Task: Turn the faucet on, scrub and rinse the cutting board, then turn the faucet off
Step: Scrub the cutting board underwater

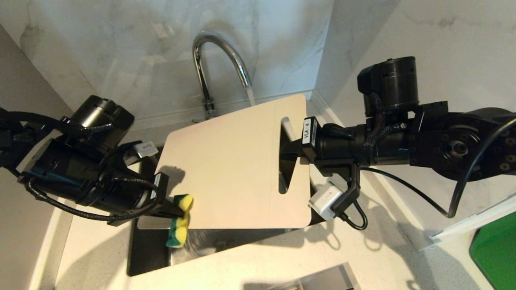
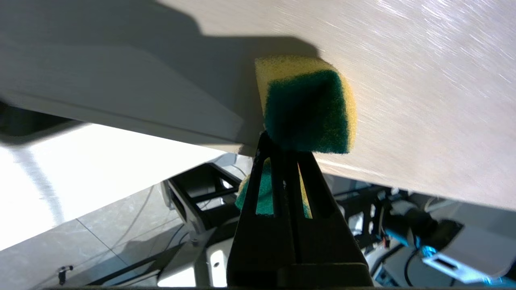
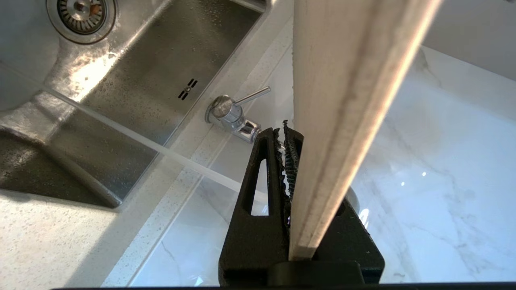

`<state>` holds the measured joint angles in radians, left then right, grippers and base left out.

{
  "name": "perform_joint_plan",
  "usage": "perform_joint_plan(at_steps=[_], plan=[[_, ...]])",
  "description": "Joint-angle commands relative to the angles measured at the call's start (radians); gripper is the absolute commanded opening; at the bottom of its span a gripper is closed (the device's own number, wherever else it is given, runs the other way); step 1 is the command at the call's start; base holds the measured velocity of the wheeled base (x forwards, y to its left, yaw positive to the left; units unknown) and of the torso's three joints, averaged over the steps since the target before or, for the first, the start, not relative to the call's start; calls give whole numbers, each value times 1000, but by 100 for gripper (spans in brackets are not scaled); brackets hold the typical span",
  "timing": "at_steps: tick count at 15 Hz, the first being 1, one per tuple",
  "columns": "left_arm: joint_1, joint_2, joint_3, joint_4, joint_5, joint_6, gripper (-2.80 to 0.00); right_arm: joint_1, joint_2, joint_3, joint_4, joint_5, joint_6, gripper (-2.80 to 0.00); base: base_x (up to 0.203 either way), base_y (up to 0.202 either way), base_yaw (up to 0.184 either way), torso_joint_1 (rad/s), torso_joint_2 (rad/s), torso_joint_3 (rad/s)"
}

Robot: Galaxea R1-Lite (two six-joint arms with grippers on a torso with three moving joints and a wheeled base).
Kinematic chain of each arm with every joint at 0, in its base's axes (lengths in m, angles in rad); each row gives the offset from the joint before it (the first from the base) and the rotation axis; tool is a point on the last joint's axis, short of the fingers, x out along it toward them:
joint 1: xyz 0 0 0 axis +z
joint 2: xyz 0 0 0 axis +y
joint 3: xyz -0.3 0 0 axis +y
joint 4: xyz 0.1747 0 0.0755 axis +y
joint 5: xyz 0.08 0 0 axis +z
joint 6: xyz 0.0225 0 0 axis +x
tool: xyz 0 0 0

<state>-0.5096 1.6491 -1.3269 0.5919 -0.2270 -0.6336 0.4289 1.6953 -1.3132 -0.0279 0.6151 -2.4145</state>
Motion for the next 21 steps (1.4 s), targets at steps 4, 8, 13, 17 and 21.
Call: perform_joint_plan(at_steps=[4,8,13,17,21], plan=[[201,-10,80,-6,-69,65,-280,-1,-8,3,-1,8,-14,-280,0,0,0,0,0,0],[339,-13,141,-6,-96,156,-280,-1,-17,6,0,9,-11,-280,0,0,0,0,0,0],[454,-39,178,-6,-161,193,-280,-18,-29,16,0,26,-9,-280,0,0,0,0,0,0],[460,-51,89,-6,-193,168,-280,-19,-38,23,0,26,-9,-280,0,0,0,0,0,0],[500,-106,-3,-5,-278,124,-280,-46,-56,32,0,29,2,-280,0,0,0,0,0,0]])
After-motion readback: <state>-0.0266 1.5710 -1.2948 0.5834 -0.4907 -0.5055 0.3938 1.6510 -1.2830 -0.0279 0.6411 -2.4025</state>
